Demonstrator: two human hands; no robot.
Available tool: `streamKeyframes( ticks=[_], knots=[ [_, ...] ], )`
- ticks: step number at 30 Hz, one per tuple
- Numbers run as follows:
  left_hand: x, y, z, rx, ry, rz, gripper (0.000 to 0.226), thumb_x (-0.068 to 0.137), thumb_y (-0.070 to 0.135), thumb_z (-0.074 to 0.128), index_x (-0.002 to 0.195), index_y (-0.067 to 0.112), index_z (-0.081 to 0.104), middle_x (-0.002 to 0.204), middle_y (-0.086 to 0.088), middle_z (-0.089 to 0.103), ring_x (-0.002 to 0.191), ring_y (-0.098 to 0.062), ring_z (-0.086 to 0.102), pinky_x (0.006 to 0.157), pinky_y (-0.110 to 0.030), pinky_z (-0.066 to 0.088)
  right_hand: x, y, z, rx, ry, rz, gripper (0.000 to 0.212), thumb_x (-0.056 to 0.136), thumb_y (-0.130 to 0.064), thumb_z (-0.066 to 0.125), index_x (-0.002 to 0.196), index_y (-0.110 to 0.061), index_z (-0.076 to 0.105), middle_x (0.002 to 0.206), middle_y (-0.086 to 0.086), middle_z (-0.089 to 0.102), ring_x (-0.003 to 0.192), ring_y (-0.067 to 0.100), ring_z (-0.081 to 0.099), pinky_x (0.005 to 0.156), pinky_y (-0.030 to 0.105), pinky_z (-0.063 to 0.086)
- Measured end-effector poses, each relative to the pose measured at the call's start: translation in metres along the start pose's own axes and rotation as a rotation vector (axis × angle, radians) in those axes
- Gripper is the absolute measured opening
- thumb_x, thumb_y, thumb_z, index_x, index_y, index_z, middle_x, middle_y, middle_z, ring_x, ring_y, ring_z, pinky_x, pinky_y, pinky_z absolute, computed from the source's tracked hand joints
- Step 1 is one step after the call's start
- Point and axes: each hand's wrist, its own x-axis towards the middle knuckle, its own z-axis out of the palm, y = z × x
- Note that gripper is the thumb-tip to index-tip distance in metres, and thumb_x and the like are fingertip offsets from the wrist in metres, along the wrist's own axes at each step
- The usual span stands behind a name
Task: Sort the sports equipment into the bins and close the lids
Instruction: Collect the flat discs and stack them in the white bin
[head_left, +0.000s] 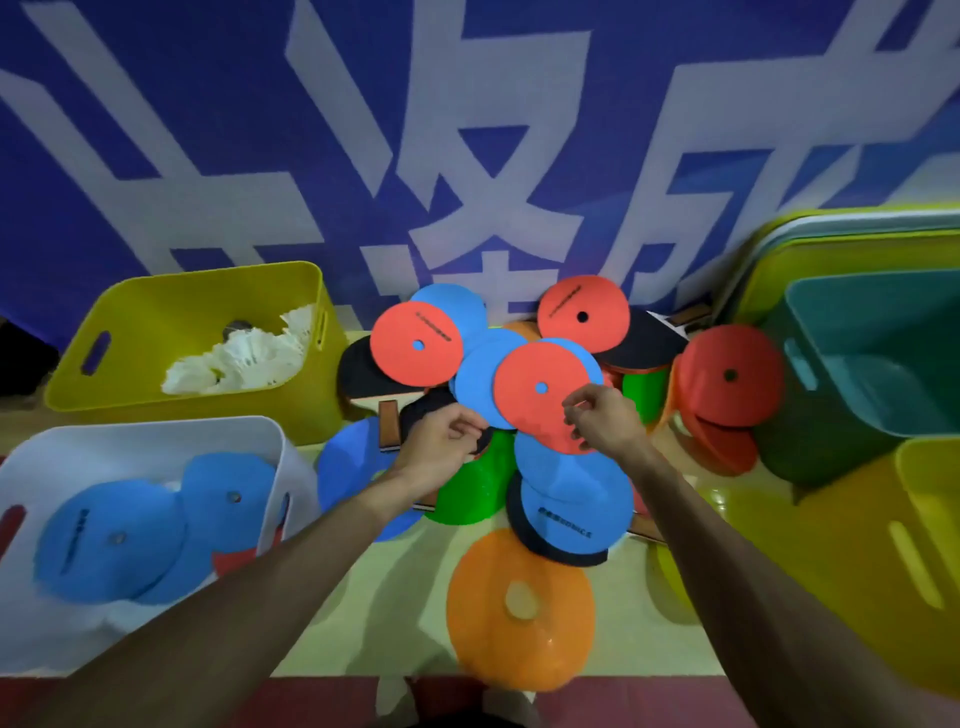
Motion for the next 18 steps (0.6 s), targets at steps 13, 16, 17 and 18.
streamKeyframes(
  ticks=[13, 16, 17, 18],
  knots=[
    [0.044, -0.017, 0.086, 0.069, -0.158, -0.258, 0.022, 0.091, 0.012, 0.052, 0.111, 0.018, 0.058, 0.11, -0.001, 0.059, 0.106, -0.017, 0.056, 0.093, -0.03, 0.045, 0.015, 0.091, -0.012, 0.002, -0.054, 0.107, 0.012, 0.083, -0.014, 0.056, 0.081, -0.024, 0.061, 0.084, 0.006, 0.068, 0.084, 0.028, 0.067, 0.082, 0.048, 0.055],
    [0.06, -0.009, 0.092, -0.005, -0.097, -0.318, 0.031, 0.09, 0.008, 0.052, 0.121, 0.009, 0.053, 0.116, -0.004, 0.056, 0.106, -0.015, 0.053, 0.087, -0.025, 0.04, 0.019, 0.092, -0.007, 0.061, -0.067, 0.127, 0.011, 0.083, -0.017, 0.056, 0.082, -0.027, 0.059, 0.09, 0.01, 0.071, 0.087, 0.031, 0.068, 0.083, 0.047, 0.055],
    [0.066, -0.007, 0.094, -0.065, -0.064, -0.346, 0.034, 0.089, 0.008, 0.054, 0.123, 0.008, 0.052, 0.117, -0.005, 0.056, 0.105, -0.015, 0.052, 0.086, -0.025, 0.039, 0.02, 0.092, -0.006, 0.083, -0.068, 0.132, 0.011, 0.083, -0.017, 0.056, 0.086, -0.027, 0.059, 0.091, 0.011, 0.072, 0.087, 0.031, 0.068, 0.083, 0.047, 0.055],
    [0.071, -0.005, 0.095, -0.117, -0.033, -0.382, 0.038, 0.086, 0.012, 0.058, 0.123, 0.006, 0.051, 0.117, -0.006, 0.057, 0.105, -0.016, 0.053, 0.087, -0.026, 0.04, 0.021, 0.091, -0.004, 0.103, -0.074, 0.133, 0.013, 0.083, -0.017, 0.055, 0.091, -0.026, 0.059, 0.092, 0.012, 0.071, 0.087, 0.031, 0.068, 0.083, 0.047, 0.055]
  ],
)
